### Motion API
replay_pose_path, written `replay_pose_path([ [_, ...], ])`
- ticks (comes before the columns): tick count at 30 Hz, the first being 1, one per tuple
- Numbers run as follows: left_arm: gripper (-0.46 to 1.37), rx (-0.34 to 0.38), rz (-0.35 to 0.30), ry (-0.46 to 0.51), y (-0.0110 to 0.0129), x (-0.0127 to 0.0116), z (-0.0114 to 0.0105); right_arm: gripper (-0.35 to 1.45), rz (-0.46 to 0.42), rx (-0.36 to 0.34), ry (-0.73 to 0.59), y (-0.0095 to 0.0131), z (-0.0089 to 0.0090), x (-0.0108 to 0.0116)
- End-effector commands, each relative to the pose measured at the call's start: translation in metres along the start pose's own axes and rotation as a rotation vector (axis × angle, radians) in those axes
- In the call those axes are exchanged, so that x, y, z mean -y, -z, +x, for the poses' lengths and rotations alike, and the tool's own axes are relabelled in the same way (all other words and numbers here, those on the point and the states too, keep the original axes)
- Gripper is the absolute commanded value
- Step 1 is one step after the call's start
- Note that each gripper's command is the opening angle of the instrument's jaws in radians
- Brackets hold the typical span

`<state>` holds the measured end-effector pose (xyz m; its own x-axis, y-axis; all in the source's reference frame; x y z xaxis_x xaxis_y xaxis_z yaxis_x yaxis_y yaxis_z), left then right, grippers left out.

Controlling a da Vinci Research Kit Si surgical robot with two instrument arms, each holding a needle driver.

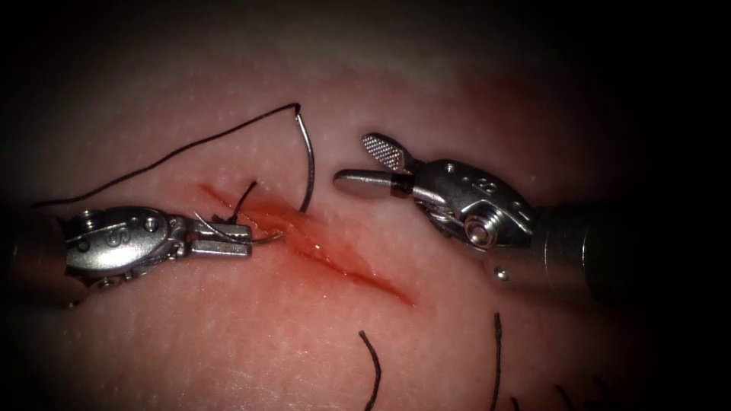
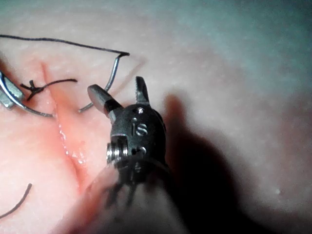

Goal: Wound Closure
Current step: Use the left gripper to pull the needle through the tissue

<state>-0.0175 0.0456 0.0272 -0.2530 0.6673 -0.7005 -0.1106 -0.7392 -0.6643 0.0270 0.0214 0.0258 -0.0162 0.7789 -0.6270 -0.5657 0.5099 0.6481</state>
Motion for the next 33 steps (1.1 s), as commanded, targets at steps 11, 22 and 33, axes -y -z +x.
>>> replay_pose_path([
  [11, -0.35, 0.166, -0.189, 0.166, 0.0016, -0.0002, 0.0054, 0.92, 0.014, 0.002, 0.001, 0.0005, -0.0001, -0.0001],
  [22, -0.35, 0.204, -0.387, 0.378, 0.0026, -0.0041, 0.0081, 0.89, 0.026, 0.002, -0.008, 0.0006, -0.0004, 0.0001],
  [33, -0.35, 0.215, -0.452, 0.374, 0.0037, -0.006, 0.0091, 0.86, 0.028, -0.002, -0.013, 0.0006, -0.0007, 0.0002],
])
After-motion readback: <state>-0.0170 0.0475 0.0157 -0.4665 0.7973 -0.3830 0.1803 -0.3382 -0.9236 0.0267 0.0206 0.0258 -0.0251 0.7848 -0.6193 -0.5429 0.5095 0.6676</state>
